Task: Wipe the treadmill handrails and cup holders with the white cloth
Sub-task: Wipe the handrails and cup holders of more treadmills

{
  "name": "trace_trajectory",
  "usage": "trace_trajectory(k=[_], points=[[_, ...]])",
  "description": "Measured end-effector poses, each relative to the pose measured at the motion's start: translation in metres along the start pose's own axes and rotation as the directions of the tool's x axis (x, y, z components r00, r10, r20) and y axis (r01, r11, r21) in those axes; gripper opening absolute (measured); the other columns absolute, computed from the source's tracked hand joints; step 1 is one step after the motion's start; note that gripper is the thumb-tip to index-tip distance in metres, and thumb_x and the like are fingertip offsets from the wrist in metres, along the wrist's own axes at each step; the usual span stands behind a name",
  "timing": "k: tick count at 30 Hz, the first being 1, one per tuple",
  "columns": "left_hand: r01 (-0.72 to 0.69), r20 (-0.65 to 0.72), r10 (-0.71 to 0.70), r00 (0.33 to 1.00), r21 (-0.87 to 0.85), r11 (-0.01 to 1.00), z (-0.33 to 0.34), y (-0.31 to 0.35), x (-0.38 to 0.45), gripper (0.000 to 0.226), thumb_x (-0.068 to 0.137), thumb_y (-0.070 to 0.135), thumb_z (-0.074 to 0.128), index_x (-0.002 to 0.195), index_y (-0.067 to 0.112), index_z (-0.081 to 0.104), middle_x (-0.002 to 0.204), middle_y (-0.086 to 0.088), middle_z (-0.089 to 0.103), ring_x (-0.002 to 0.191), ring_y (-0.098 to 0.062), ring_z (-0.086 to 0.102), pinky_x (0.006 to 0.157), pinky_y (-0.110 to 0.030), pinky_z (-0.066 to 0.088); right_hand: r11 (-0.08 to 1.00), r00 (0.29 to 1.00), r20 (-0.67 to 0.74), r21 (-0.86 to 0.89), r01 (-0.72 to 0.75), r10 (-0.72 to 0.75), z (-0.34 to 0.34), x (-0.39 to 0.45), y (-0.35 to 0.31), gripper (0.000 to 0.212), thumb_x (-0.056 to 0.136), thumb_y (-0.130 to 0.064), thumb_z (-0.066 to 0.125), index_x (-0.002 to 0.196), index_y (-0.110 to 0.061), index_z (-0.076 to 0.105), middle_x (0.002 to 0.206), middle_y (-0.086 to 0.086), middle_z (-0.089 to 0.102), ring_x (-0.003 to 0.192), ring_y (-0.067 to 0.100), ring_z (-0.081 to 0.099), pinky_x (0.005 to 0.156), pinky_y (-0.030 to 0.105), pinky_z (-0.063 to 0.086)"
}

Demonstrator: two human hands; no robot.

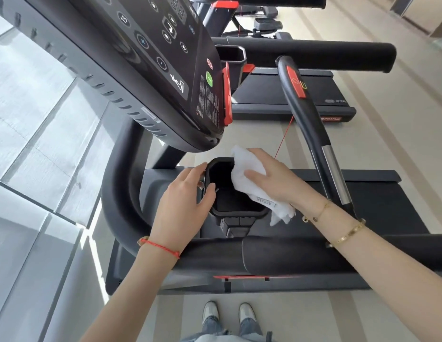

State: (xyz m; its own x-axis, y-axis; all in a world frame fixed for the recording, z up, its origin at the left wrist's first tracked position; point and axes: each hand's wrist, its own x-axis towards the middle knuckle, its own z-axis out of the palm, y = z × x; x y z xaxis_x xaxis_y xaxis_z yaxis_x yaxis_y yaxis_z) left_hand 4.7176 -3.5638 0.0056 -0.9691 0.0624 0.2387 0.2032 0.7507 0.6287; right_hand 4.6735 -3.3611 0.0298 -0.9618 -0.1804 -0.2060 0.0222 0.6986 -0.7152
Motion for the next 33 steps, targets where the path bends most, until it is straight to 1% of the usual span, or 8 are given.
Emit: trace_trajectory(k=[4,6,8,14,17,22,28,33], points=[[-0.012,-0.010,0.012,1.000,0.011,1.000,0.001,-0.002,0.000,0.046,0.093,0.031,0.058,0.137,0.018,0.052,0.117,0.003,0.063,0.101,-0.013,0.060,0.082,-0.014,0.039,0.955,0.996,-0.017,0.287,-0.079,0.087,0.015,-0.027,0.008,0.067,0.095,-0.026,0.055,0.147,-0.037,0.015,0.134,-0.002,0.044,0.113,0.020,0.050,0.088,0.033,0.047],[-0.011,-0.015,0.011,1.000,0.013,1.000,0.002,-0.003,0.001,0.046,0.092,0.032,0.057,0.136,0.018,0.053,0.117,0.003,0.063,0.101,-0.012,0.060,0.082,-0.012,0.037,0.945,0.996,-0.025,0.318,-0.072,0.084,0.022,-0.039,0.012,0.069,0.094,-0.027,0.055,0.145,-0.041,0.011,0.131,-0.005,0.044,0.110,0.013,0.050,0.080,0.024,0.046],[-0.009,-0.017,0.009,1.000,0.007,1.000,0.002,-0.002,0.001,0.046,0.092,0.032,0.057,0.136,0.019,0.053,0.116,0.004,0.063,0.100,-0.011,0.060,0.082,-0.012,0.037,0.978,0.997,-0.049,0.205,-0.044,0.056,0.019,-0.032,0.015,0.069,0.095,-0.027,0.055,0.147,-0.034,0.011,0.128,-0.006,0.042,0.107,0.011,0.046,0.075,0.018,0.038],[-0.006,-0.019,0.006,1.000,-0.015,1.000,0.001,0.000,0.000,0.045,0.093,0.030,0.059,0.136,0.018,0.053,0.113,0.006,0.062,0.097,-0.009,0.059,0.081,-0.014,0.040,0.972,0.975,0.080,-0.099,0.214,-0.206,-0.007,0.020,0.003,0.044,0.099,-0.017,0.050,0.142,-0.019,0.041,0.141,-0.001,0.047,0.127,0.017,0.045,0.101,0.023,0.031],[-0.001,-0.020,0.000,1.000,-0.026,1.000,0.000,0.001,0.000,0.045,0.093,0.029,0.059,0.136,0.019,0.053,0.113,0.006,0.061,0.096,-0.010,0.059,0.081,-0.014,0.042,0.924,0.932,0.247,-0.210,0.320,-0.266,-0.015,0.040,-0.004,0.044,0.100,-0.018,0.050,0.143,-0.023,0.042,0.147,-0.007,0.044,0.135,0.014,0.040,0.113,0.032,0.028],[0.008,-0.014,-0.008,1.000,-0.030,1.000,0.001,0.002,0.000,0.044,0.092,0.029,0.059,0.134,0.016,0.054,0.111,0.003,0.063,0.094,-0.012,0.061,0.084,-0.031,0.050,0.848,0.883,0.349,-0.314,0.426,-0.315,-0.010,0.053,-0.020,0.045,0.099,-0.028,0.049,0.142,-0.038,0.041,0.146,-0.017,0.045,0.130,0.013,0.044,0.107,0.038,0.035],[-0.007,-0.027,0.007,1.000,-0.020,1.000,0.001,0.001,0.000,0.044,0.091,0.030,0.059,0.134,0.020,0.055,0.107,0.007,0.063,0.090,-0.005,0.059,0.081,-0.022,0.047,0.954,0.962,0.165,-0.174,0.244,-0.216,-0.014,0.027,-0.007,0.037,0.095,-0.027,0.055,0.132,-0.032,0.052,0.126,-0.010,0.061,0.114,0.016,0.055,0.098,0.036,0.042],[0.005,-0.033,-0.005,0.999,0.001,1.000,0.003,-0.001,0.000,0.045,0.092,0.031,0.059,0.135,0.021,0.054,0.109,0.007,0.064,0.090,-0.007,0.057,0.079,-0.015,0.042,1.000,0.998,0.063,0.005,0.018,-0.018,-0.001,-0.013,0.007,0.062,0.097,-0.028,0.053,0.148,-0.029,0.018,0.126,-0.001,0.044,0.107,0.018,0.047,0.084,0.028,0.035]])
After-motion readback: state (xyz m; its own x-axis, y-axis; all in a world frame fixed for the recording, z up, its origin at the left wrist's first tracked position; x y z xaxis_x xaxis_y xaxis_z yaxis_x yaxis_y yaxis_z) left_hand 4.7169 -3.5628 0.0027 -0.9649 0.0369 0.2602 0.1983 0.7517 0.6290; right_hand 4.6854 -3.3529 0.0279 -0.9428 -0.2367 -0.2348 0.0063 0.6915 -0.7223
